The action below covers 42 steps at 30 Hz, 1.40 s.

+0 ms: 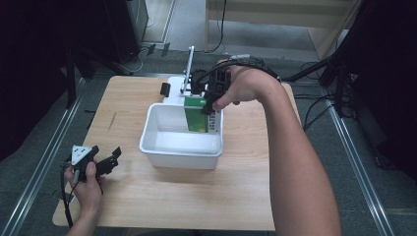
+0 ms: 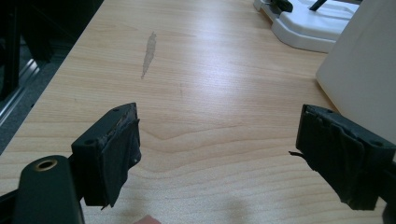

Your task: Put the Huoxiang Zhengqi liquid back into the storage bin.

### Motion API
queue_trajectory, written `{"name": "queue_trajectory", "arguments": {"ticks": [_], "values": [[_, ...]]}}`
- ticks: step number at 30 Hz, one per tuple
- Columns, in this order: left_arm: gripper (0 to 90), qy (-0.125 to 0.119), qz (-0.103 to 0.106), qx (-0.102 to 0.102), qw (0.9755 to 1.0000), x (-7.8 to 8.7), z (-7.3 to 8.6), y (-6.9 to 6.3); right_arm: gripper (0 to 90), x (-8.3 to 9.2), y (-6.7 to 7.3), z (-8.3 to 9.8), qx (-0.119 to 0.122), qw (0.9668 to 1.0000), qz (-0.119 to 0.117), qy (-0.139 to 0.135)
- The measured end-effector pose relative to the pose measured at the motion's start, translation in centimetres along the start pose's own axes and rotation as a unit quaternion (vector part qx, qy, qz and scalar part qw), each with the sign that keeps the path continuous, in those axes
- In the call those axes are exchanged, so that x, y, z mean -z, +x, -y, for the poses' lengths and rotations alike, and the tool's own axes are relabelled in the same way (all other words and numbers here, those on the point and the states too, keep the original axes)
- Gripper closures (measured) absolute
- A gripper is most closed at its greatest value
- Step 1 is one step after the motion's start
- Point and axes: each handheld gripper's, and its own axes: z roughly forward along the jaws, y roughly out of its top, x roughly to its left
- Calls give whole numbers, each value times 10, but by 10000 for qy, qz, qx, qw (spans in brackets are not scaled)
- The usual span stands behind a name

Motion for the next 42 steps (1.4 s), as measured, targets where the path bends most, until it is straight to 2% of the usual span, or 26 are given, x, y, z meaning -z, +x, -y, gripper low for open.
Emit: {"name": "queue_trajectory", "arguments": {"ticks": [3, 4, 5, 6, 15, 17, 23, 30, 42], "values": [[148, -1, 0, -1, 10000, 0, 0, 0, 644, -5, -2, 2, 26, 10000, -13, -39], [148, 0, 0, -1, 10000, 0, 0, 0, 644, -5, -1, 2, -61, 10000, -36, 1], [148, 0, -1, -1, 10000, 0, 0, 0, 644, -7, -2, 3, 30, 10000, -33, -44], [148, 0, -1, -1, 10000, 0, 0, 0, 643, -7, -1, 3, -38, 10000, -58, 0], [148, 1, 2, -9, 10000, 0, 0, 0, 643, -17, -4, 7, -8, 9999, -120, -78], [148, -3, 1, -7, 10000, 0, 0, 0, 642, -20, -4, 8, -67, 9998, -161, -55], [148, -12, 2, 10, 10000, 0, 0, 0, 642, -30, -4, 8, 51, 9997, -235, -62], [148, -11, 3, -5, 10000, 0, 0, 0, 642, -38, -4, 12, -18, 9995, -299, -56], [148, 5, 2, -7, 10000, 0, 0, 0, 642, -57, -3, 15, 37, 9992, -394, -70]]}}
